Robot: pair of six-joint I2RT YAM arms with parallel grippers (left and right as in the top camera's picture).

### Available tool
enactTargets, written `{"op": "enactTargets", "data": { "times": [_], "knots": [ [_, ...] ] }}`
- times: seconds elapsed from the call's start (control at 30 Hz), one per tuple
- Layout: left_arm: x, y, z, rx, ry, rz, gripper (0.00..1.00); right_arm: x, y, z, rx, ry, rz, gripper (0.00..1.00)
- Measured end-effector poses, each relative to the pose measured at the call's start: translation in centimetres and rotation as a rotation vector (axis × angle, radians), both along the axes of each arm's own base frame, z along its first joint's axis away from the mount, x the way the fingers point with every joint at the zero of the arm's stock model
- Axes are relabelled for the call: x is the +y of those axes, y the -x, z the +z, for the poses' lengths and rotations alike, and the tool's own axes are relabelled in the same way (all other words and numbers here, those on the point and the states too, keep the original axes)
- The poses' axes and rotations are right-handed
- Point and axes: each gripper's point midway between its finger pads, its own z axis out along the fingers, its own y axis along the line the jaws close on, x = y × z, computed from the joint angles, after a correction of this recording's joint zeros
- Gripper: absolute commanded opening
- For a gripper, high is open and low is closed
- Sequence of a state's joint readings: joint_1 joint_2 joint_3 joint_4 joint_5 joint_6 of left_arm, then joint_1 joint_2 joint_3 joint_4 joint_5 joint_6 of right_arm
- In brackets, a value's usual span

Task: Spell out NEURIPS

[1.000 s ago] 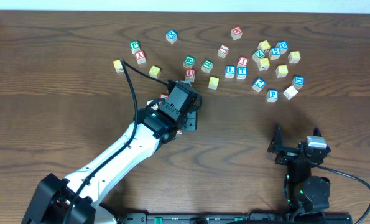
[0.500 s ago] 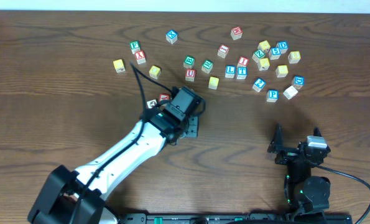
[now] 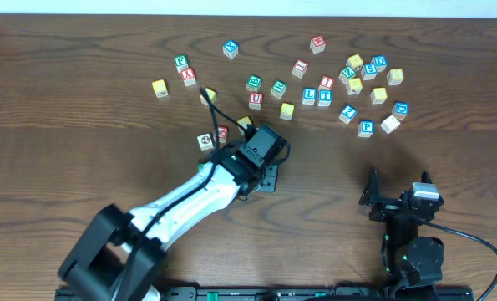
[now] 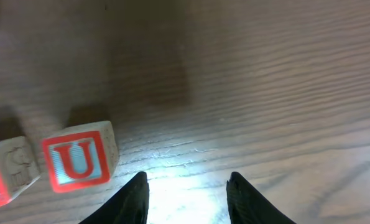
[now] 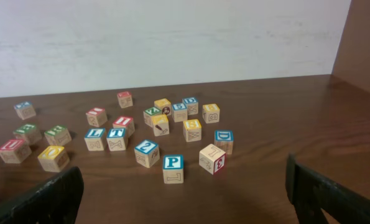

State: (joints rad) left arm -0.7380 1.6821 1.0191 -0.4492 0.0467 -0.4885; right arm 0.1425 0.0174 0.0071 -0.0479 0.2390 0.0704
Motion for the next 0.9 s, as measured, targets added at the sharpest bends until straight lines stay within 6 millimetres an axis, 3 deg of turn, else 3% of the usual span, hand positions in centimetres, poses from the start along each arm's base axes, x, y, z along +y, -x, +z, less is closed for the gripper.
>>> {"op": "enactTargets", "data": {
  "times": [0.23,0.9],
  "knots": [
    [0.1,0.1,-2.7,0.045,-0.041,0.0,0.4,0.0,0.0,0.0,0.0,0.0,0.0,0.99],
    [1.5,-1.8,-2.4,-0.059,-0.118,0.047,0.4,0.0,0.0,0.0,0.0,0.0,0.0,0.99]
  ]
}}
